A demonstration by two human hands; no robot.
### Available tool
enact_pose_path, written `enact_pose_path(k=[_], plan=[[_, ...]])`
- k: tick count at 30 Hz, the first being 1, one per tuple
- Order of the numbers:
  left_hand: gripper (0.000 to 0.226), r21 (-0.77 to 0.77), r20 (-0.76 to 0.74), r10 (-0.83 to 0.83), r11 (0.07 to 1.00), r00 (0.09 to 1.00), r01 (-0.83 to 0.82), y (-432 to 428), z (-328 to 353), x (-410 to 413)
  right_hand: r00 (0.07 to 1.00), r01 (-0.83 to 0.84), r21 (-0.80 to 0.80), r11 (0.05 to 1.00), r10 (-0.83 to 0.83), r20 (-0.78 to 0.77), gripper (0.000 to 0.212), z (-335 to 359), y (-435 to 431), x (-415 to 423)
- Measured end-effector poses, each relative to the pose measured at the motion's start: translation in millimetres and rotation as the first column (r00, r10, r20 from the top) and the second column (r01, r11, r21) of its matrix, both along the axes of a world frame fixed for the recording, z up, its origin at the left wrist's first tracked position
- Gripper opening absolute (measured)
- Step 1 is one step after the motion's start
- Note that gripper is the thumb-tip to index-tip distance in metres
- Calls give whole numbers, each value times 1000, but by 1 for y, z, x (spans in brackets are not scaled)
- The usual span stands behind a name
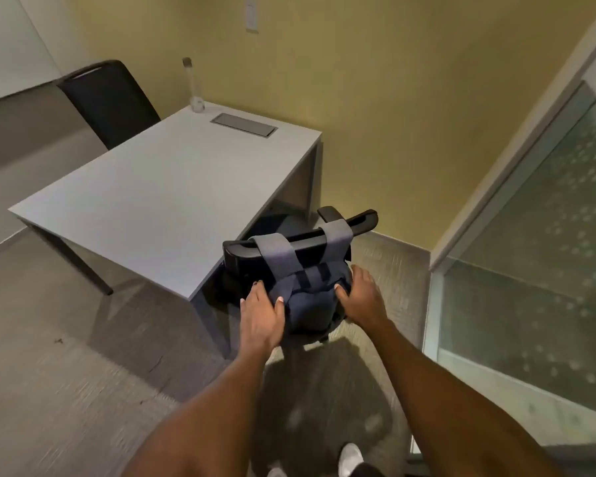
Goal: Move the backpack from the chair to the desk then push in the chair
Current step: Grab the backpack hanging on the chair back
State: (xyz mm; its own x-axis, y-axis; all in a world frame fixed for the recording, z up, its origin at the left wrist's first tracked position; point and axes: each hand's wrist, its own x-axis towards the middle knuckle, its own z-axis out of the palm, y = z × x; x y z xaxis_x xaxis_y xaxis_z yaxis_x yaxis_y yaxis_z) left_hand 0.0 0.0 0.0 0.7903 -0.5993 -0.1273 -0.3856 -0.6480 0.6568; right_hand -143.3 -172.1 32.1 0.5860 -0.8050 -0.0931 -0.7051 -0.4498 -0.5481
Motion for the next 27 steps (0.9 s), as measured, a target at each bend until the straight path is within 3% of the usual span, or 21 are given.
enact_pose_path(k=[6, 9, 15, 20, 25, 27], plan=[[98, 65, -121, -95, 993, 988, 103, -11, -7, 16, 998, -53, 87, 995, 56, -31, 77, -6, -26, 5], [90, -19, -225, -65, 998, 972, 62, -21, -10, 23, 997, -73, 152, 986, 67, 38, 78, -10, -44, 13], [68, -31, -298, -32, 999, 954, 24, -43, -21, 38, 987, -154, 311, 938, 135, 84, 79, -26, -84, 26], [74, -65, -371, 17, 997, 928, -44, -64, -32, 44, 969, -239, 357, 903, 245, 28, 71, -41, -116, 36], [49, -54, -411, 103, 989, 906, -137, -82, -48, 43, 930, -308, 356, 882, 358, -82, 56, -60, -138, 46], [50, 0, -452, 161, 984, 878, -180, -83, -47, 45, 914, -329, 359, 874, 390, -112, 48, -65, -141, 50]])
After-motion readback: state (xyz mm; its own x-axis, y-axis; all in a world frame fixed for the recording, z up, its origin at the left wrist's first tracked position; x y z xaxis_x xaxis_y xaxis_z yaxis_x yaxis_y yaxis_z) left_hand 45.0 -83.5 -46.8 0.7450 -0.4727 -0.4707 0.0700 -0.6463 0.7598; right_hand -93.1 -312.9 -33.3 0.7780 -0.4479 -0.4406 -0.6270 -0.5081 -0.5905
